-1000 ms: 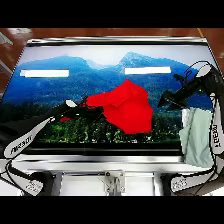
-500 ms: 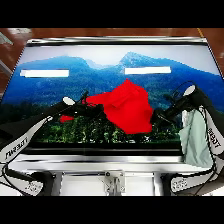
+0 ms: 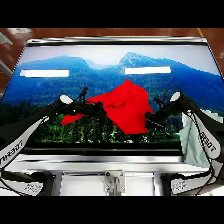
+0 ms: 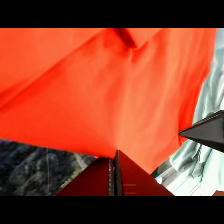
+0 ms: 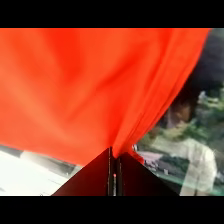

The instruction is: Fold the shirts.

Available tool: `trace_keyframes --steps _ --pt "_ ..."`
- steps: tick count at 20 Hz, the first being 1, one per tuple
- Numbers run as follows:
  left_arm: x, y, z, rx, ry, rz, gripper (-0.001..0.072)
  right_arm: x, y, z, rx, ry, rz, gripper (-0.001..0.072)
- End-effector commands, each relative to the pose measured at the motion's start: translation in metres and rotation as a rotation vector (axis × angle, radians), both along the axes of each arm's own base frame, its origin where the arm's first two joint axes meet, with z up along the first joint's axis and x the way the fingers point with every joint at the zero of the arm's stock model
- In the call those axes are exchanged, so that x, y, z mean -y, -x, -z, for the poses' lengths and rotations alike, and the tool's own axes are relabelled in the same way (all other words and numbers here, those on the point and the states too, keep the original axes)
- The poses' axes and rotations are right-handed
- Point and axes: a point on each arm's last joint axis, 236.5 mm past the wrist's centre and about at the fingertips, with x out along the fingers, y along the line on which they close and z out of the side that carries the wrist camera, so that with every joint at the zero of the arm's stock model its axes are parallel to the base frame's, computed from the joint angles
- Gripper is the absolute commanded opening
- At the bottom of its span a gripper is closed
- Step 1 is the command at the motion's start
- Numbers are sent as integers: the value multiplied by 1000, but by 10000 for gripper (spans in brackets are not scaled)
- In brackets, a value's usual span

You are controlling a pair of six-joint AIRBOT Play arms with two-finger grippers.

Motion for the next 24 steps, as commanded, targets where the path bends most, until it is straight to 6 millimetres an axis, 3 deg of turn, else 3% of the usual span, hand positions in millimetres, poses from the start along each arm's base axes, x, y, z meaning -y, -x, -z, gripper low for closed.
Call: trace_keyframes --steps 1,2,4,5,7,8,9,10,11,12,14,16,19,24 --pt "-1 -4 -32 83 15 9 36 -4 -24 -37 162 -5 -24 57" --pt "-3 -7 -56 133 32 5 36 -5 -39 -66 267 -13 -42 57" --pt "-10 -17 -137 314 78 -2 36 -12 -76 -158 554 -38 -56 56" --pt "-16 -20 -189 433 105 -10 36 -17 -90 -218 731 -60 -57 56" --pt "-36 -9 -320 714 178 -47 36 -23 -97 -375 1151 -94 -15 56" --pt "-48 7 -385 856 216 -67 36 -21 -87 -449 1345 -97 33 56" --pt "-64 30 -449 1003 247 -88 36 -17 -63 -522 1527 -115 91 56" --pt "-78 55 -500 1124 262 -109 36 -14 -36 -576 1656 -138 134 56" --pt "-90 77 -534 1199 267 -136 36 -14 -4 -618 1751 -170 168 56" --pt "-100 96 -557 1241 268 -158 36 -15 21 -643 1807 -199 183 56" --pt "-102 122 -569 1237 266 -136 36 -18 54 -665 1859 -243 188 56" --pt "-95 135 -554 1165 262 -76 36 -19 71 -671 1884 -242 180 56" --pt "-84 147 -523 1065 214 33 36 -16 82 -670 1894 -208 171 56" --pt "-84 134 -480 971 88 105 36 -19 80 -640 1793 -157 104 56"
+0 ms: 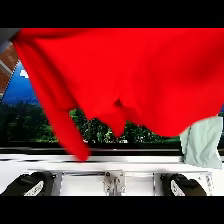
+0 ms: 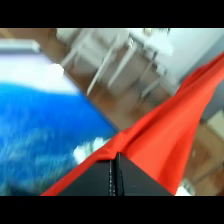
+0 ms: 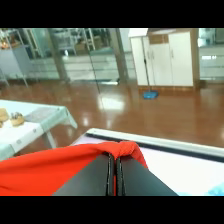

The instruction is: Fold the shirts.

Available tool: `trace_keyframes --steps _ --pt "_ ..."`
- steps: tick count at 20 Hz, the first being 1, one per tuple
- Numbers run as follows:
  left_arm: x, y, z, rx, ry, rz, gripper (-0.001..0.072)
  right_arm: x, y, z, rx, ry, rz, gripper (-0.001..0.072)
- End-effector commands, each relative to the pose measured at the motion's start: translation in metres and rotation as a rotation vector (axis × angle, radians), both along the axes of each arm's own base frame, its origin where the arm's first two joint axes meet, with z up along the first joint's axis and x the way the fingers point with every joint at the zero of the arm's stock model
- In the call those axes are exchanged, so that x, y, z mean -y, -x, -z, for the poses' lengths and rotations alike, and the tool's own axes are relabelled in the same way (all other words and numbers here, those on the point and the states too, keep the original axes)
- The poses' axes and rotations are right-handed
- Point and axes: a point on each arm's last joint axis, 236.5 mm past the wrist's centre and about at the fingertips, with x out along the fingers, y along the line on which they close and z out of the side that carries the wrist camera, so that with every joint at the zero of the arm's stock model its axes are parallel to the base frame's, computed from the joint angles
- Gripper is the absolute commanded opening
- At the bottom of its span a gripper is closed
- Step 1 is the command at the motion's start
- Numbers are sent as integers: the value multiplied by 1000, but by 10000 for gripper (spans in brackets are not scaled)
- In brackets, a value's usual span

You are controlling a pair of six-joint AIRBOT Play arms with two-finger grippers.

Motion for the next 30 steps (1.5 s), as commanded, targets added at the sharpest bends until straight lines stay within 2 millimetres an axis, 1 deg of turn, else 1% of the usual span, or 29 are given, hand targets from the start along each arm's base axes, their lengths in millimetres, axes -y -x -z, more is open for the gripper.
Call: trace_keyframes --steps 1,2,3,6,7,8,10,12,14,17,19,20,21,23,24,25,26,27,28,30 --pt "-6 -10 42 -99 -143 -18 36 -2 3 29 -101 74 -6 56" --pt "-11 -18 61 -146 -196 -40 36 2 -2 51 -191 108 4 56" --pt "-15 -25 82 -198 -250 -53 37 6 -8 80 -312 145 16 56" --pt "-22 -36 148 -365 -357 -57 37 16 -21 170 -655 253 0 56" --pt "-23 -40 171 -420 -381 -56 37 18 -31 196 -745 264 -2 56" --pt "-25 -44 194 -470 -406 -60 37 20 -44 219 -807 269 -5 56" --pt "-36 -57 243 -568 -479 -96 38 21 -77 264 -898 259 -10 56" --pt "-48 -77 289 -641 -548 -147 38 22 -119 309 -944 224 7 56" --pt "-48 -106 325 -680 -555 -181 38 26 -165 354 -982 176 51 57" --pt "-42 -159 377 -706 -541 -233 38 32 -226 417 -1035 132 100 57" --pt "-40 -186 417 -744 -533 -269 39 34 -248 462 -1101 117 115 57" --pt "-37 -194 438 -781 -525 -273 38 34 -252 484 -1146 118 114 56" --pt "-33 -197 457 -823 -513 -268 38 33 -253 507 -1199 119 106 57" --pt "-20 -196 488 -925 -470 -244 47 31 -252 540 -1279 116 90 57" --pt "-16 -195 501 -969 -452 -233 159 30 -252 550 -1301 113 87 57" --pt "-14 -194 508 -992 -447 -229 366 30 -252 557 -1316 112 86 57" --pt "-15 -192 511 -1004 -452 -225 556 30 -252 559 -1320 114 86 57" --pt "-21 -190 511 -1017 -460 -219 606 31 -252 559 -1317 117 88 57" --pt "-30 -188 507 -1033 -469 -212 606 30 -252 557 -1314 116 87 57" --pt "-54 -177 489 -1055 -499 -144 603 31 -249 553 -1306 139 77 57"
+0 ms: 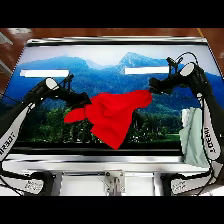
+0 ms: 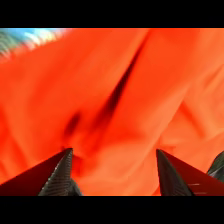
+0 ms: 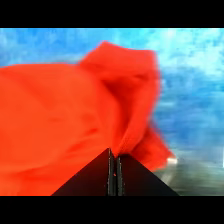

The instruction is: Fold the shirts.

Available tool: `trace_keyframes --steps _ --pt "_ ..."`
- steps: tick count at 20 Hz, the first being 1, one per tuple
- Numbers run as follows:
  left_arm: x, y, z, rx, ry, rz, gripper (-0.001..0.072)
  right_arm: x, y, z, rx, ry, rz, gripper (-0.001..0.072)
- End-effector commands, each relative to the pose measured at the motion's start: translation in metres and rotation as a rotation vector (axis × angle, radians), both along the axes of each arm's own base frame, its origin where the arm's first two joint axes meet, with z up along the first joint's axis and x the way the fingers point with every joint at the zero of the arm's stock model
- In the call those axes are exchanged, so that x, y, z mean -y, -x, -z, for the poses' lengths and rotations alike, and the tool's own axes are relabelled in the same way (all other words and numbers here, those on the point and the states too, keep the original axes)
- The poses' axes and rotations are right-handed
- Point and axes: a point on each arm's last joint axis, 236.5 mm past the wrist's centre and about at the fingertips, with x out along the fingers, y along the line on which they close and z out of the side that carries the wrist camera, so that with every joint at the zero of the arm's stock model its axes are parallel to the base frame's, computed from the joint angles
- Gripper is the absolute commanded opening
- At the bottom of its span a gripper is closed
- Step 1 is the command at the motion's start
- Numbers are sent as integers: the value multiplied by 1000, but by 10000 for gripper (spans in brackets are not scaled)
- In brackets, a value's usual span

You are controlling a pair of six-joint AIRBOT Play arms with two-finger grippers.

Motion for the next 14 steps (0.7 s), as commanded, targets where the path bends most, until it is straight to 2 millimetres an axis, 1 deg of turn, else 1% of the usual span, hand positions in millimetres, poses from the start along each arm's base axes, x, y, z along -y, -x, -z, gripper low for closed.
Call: trace_keyframes --steps 1,3,4,5,6,7,9,11,12,14 --pt "-29 24 -15 -110 27 70 603 -4 5 1 -14 -7 -27 57" --pt "-53 44 -31 -152 16 94 603 -6 10 -6 -15 -9 -37 57" --pt "-61 55 -35 -170 0 106 604 -6 12 -8 -18 -10 -42 57" --pt "-61 68 -38 -185 -2 125 605 -7 15 -10 -23 -11 -48 57" --pt "-57 82 -38 -200 1 144 647 -7 19 -11 -34 -12 -55 57" --pt "-51 97 -34 -216 5 160 717 -8 23 -11 -50 -13 -64 57" --pt "-29 131 -18 -253 16 193 717 -10 30 -10 -74 -15 -83 57" --pt "4 161 5 -286 57 210 717 -10 32 -10 -82 -15 -88 57" --pt "21 170 14 -284 81 219 716 -10 32 -10 -81 -16 -88 57" --pt "49 179 27 -269 118 202 716 -10 33 -10 -83 -17 -88 57"
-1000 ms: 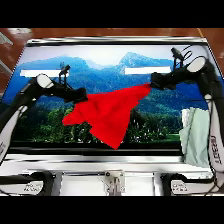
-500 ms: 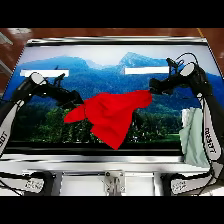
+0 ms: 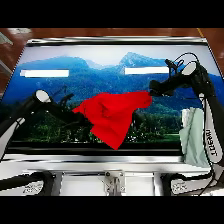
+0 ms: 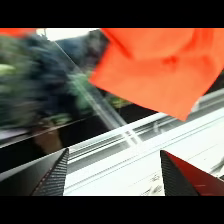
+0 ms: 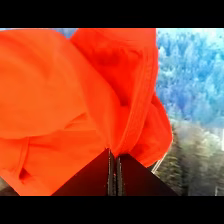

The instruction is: Fold the shirts.

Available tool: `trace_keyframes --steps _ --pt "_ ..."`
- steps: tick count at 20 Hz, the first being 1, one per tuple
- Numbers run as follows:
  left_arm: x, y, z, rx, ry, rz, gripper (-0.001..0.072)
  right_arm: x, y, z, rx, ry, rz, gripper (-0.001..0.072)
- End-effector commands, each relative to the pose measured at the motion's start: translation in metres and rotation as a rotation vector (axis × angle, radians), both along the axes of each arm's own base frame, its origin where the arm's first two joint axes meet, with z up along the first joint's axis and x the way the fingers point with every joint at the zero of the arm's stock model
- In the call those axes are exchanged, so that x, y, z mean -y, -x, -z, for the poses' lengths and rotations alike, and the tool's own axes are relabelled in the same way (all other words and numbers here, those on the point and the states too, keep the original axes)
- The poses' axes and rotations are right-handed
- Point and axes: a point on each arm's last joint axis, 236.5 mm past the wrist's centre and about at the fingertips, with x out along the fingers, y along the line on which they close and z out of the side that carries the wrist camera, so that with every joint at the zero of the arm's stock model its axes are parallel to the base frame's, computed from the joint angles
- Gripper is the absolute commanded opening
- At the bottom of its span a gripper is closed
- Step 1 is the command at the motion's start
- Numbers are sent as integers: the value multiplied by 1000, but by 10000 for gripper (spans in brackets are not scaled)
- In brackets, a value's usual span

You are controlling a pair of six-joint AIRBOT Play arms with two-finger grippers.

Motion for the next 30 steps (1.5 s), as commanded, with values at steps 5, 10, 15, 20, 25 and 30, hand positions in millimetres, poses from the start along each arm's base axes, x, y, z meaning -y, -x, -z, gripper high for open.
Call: trace_keyframes --steps 5,10,15,20,25,30 --pt "85 36 38 12 78 -17 716 -1 2 0 -6 -3 -5 57" --pt "108 39 55 21 76 -37 710 -1 1 -1 -1 -3 -2 57" --pt "118 17 60 55 60 -182 581 -2 1 -1 -2 -6 -2 57" --pt "118 19 73 10 33 -226 370 -2 1 -1 -3 -8 -2 57" --pt "116 21 82 -17 20 -233 181 -2 2 -1 -5 -8 -4 57" --pt "109 13 82 -8 21 -250 38 -2 1 -1 -4 -8 -4 57"
